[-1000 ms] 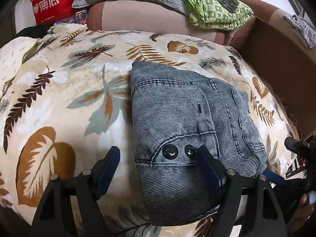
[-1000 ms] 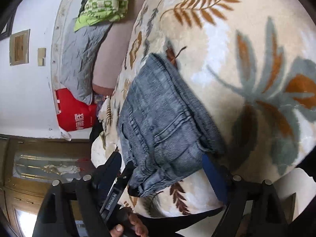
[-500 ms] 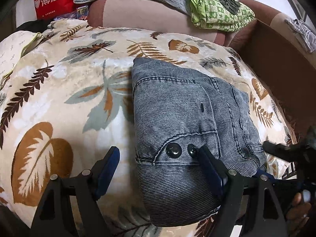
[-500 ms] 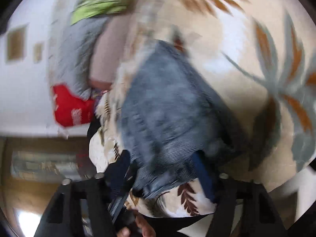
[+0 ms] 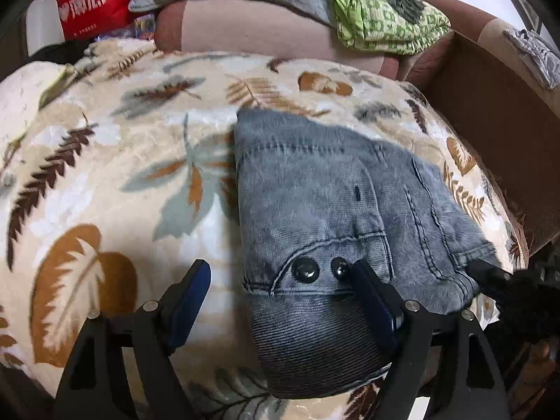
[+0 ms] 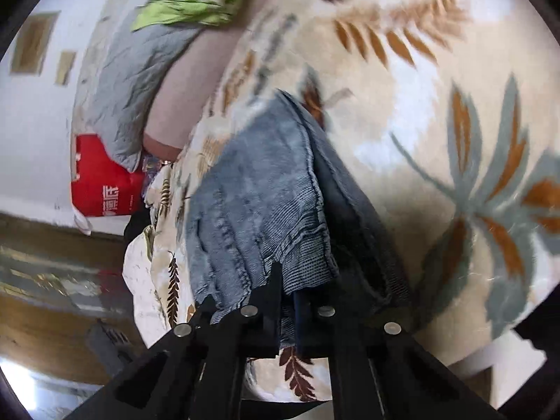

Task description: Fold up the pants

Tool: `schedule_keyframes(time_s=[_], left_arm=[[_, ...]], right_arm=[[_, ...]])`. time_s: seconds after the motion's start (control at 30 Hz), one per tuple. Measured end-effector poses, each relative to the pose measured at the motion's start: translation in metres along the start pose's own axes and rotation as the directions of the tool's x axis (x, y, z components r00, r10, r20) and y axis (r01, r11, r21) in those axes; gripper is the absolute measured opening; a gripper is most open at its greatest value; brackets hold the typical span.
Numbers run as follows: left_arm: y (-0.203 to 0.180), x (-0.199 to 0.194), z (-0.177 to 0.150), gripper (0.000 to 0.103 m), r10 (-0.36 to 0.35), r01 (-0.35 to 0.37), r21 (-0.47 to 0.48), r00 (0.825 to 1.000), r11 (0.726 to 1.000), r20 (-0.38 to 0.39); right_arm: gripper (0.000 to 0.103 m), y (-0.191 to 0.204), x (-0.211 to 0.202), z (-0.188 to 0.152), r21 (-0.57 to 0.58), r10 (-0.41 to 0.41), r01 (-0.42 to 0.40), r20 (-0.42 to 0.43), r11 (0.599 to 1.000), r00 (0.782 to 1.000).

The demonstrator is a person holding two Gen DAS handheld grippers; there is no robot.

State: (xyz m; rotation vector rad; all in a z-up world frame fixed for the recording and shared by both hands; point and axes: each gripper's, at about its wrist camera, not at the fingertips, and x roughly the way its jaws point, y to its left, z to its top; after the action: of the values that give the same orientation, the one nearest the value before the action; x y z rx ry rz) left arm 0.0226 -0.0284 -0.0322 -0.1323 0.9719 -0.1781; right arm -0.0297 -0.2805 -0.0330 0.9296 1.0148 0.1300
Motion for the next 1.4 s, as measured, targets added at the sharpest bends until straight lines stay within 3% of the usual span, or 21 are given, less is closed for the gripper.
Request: schedule_keyframes(time_s=[0.13, 0.23, 0.43, 0.57, 0.7, 0.8, 0.87, 0.9, 0.97, 1.0, 1.13, 1.23, 1.3, 1.37, 1.4], left_arm=[[-0.016, -0.016, 0.008, 0.083, 0.036, -0.04, 0.054, 0.997, 0.998, 0.073], [-0.033, 0.008, -0.001, 0.083, 0.102, -0.101, 0.164, 0.995, 0.981, 0.003], [-0.025, 0.013, -0.008, 0.083, 0.093, -0.095, 0.137, 0.995, 0.986, 0.018], [-0.025, 0.013, -0.01, 0.084, 0.092, -0.097, 0.151, 0.995, 0.984, 0.035], [-0.026, 0.012, -0.011, 0.084, 0.089, -0.094, 0.15, 0.995, 0.984, 0.039], [-0.024, 0.012, -0.011, 0.084, 0.079, -0.083, 0.141, 0.996, 0.987, 0.034], [-0.021, 0.013, -0.011, 0.084, 0.066, -0.07, 0.13, 0.997, 0.989, 0.029], [-0.021, 0.015, -0.011, 0.084, 0.06, -0.062, 0.129, 0.998, 0.99, 0.021], [-0.019, 0.015, -0.012, 0.084, 0.053, -0.057, 0.127, 0.998, 0.99, 0.028], [-0.018, 0.015, -0.012, 0.084, 0.049, -0.052, 0.121, 0.998, 0.991, 0.027], [-0.016, 0.016, -0.011, 0.085, 0.034, -0.036, 0.112, 0.999, 0.993, 0.022], [-0.014, 0.016, -0.011, 0.085, 0.026, -0.028, 0.101, 0.999, 0.995, 0.018], [-0.014, 0.017, -0.012, 0.085, 0.025, -0.026, 0.097, 1.0, 0.995, 0.02], [-0.014, 0.017, -0.012, 0.085, 0.019, -0.02, 0.094, 1.0, 0.995, 0.021], [-0.013, 0.017, -0.011, 0.085, 0.011, -0.013, 0.087, 1.0, 0.996, 0.02]], right_arm=[[0.004, 0.002, -0.003, -0.012, -0.035, -0.033, 0.033, 0.009, 0.999, 0.999], [0.003, -0.024, 0.019, -0.017, -0.016, -0.083, 0.083, -0.04, 0.996, 0.996], [0.008, -0.023, 0.006, -0.013, -0.06, -0.077, 0.073, -0.055, 0.995, 0.996], [0.008, -0.01, -0.036, -0.01, -0.115, -0.124, 0.128, 0.04, 0.985, 0.991], [0.008, 0.029, -0.052, 0.001, -0.202, -0.043, 0.063, 0.1, 0.977, 0.994], [0.008, 0.037, -0.025, 0.011, -0.244, -0.029, 0.042, 0.054, 0.969, 0.998], [0.011, 0.016, 0.008, 0.014, -0.212, -0.116, 0.112, -0.008, 0.971, 0.993], [0.011, -0.009, 0.031, 0.012, -0.163, -0.174, 0.158, -0.089, 0.974, 0.981], [0.009, -0.02, 0.027, 0.013, -0.112, -0.109, 0.099, -0.087, 0.989, 0.99], [0.011, -0.01, 0.021, 0.02, -0.127, -0.128, 0.114, -0.106, 0.985, 0.986], [0.013, 0.05, 0.003, 0.05, -0.278, -0.102, 0.094, -0.014, 0.956, 0.995], [0.021, 0.08, 0.031, 0.078, -0.33, -0.068, 0.047, -0.053, 0.943, 0.996], [0.022, 0.079, 0.059, 0.092, -0.351, -0.13, 0.093, -0.082, 0.932, 0.988], [0.024, 0.052, 0.087, 0.102, -0.321, -0.265, 0.219, -0.108, 0.922, 0.958], [0.033, 0.043, 0.093, 0.103, -0.296, -0.283, 0.238, -0.118, 0.925, 0.952]])
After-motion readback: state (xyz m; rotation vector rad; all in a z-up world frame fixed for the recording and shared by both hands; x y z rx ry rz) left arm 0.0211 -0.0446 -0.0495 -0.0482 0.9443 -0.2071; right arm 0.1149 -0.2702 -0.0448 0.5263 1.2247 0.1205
